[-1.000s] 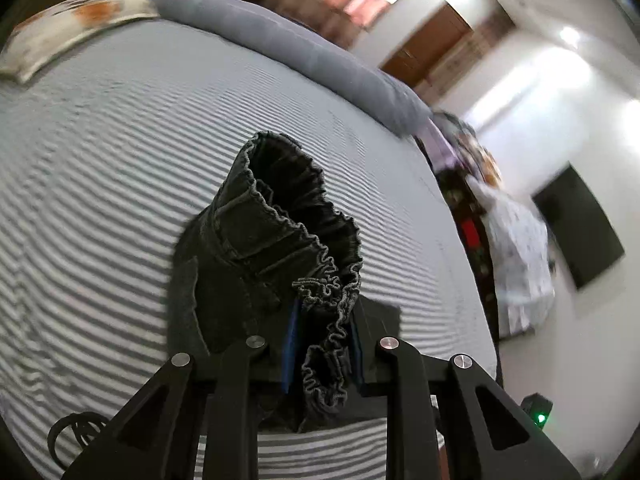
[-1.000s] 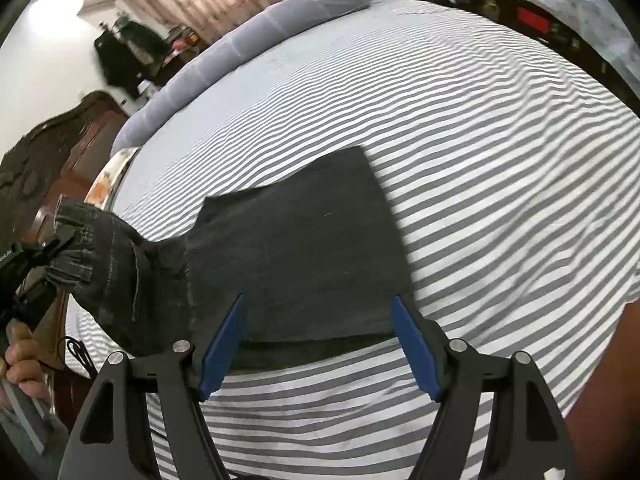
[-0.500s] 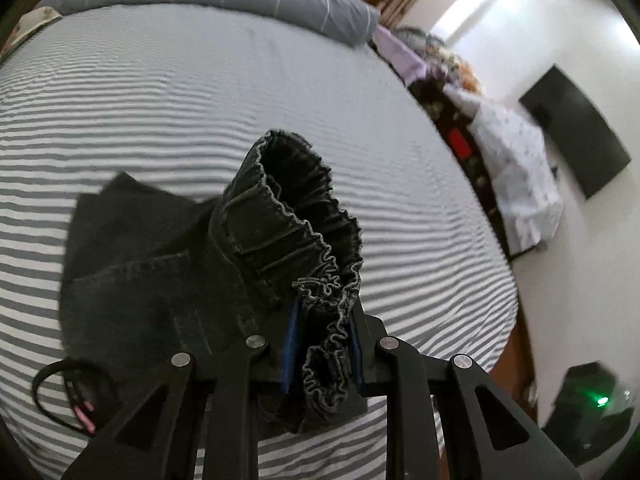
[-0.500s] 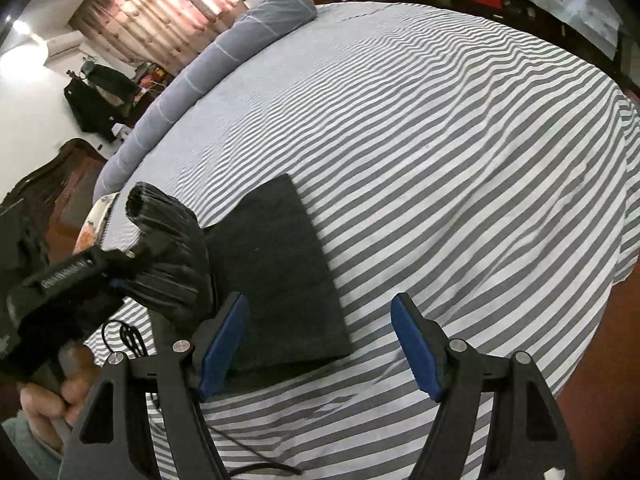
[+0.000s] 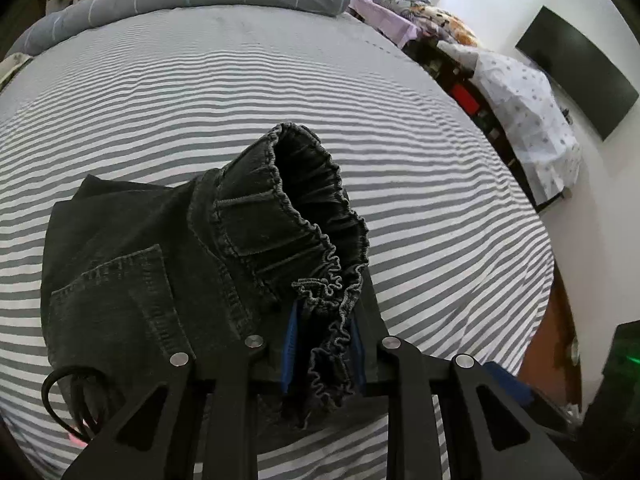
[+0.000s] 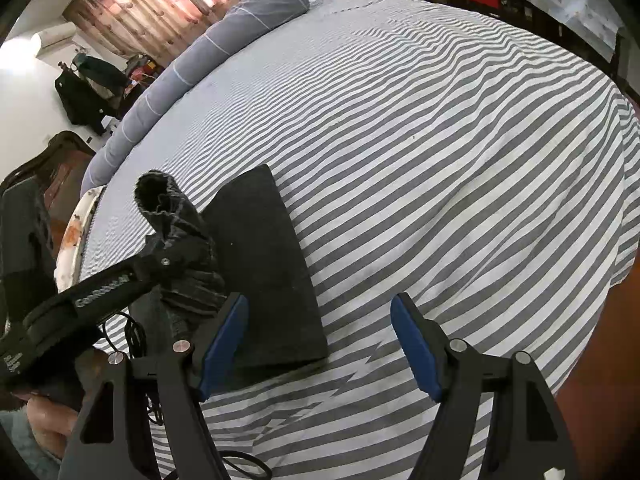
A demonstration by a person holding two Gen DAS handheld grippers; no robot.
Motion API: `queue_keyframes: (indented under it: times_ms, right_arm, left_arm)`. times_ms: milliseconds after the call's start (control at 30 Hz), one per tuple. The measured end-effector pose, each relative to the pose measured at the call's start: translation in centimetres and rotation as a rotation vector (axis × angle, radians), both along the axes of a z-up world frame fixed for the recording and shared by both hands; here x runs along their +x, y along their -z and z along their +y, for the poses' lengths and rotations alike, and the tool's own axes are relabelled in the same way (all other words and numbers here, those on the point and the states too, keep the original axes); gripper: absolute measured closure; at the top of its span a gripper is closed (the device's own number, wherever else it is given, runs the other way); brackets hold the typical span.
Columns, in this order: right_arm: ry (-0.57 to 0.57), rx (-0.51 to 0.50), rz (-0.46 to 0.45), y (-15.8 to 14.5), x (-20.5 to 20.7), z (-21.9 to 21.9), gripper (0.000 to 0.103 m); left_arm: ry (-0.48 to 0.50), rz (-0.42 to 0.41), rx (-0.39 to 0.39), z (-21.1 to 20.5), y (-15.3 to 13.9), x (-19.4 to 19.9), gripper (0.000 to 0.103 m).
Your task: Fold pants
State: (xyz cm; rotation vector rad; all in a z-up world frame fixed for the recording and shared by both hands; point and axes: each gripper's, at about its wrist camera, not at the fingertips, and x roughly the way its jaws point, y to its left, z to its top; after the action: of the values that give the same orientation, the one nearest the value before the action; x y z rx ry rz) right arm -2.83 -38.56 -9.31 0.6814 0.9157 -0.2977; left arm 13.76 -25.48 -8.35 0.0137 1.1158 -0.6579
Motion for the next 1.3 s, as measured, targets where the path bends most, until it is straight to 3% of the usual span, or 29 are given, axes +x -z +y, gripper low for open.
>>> queue_keyframes:
  times_ms: [100,267,500,600,833,1100,1300]
  right_arm:
    - [-0.008,-0.023,0.002,-0.2,0.1,0.3,0.031]
    - [-0.009,-0.033,0.006,-0.3,0.1,0.5,0.031]
    - [-0.011,-0.06,0.004,-0.8,0.0,1.0,0.031]
    - [-0.018,-0.07,0.003,-0.9,0.1,1.2,0.031]
    - [-0.083,-0.086,-0.06,-2.2,0.4,2.7,0.031]
    - [-0.208,-0.016,-0.056,-1.0,4.2,5.8,0.041]
    - [-0.174,-0.008,0.001,1.0,8.4,6.0,0.046]
  left_arm:
    - [0.002,0.02,-0.003,-0.3,0.2,0.2,0.075]
    - [-0.009,0.039,-0.036,0.0,-0.3,0.2,0.06]
    - [0.013,0.043,-0.064,1.7,-1.6,-0.8,0.057]
    - [0.009,0.012,-0.065,4.0,-2.6,-1.5,0.052]
    - [-0.118,-0.128,0.037,12.1,-3.3,-1.9,0.048]
    - [-0.261,-0.1,0.098,19.0,-0.3,-1.0,0.048]
    - [-0.314,-0.086,0.118,21.3,0.7,-0.2,0.048]
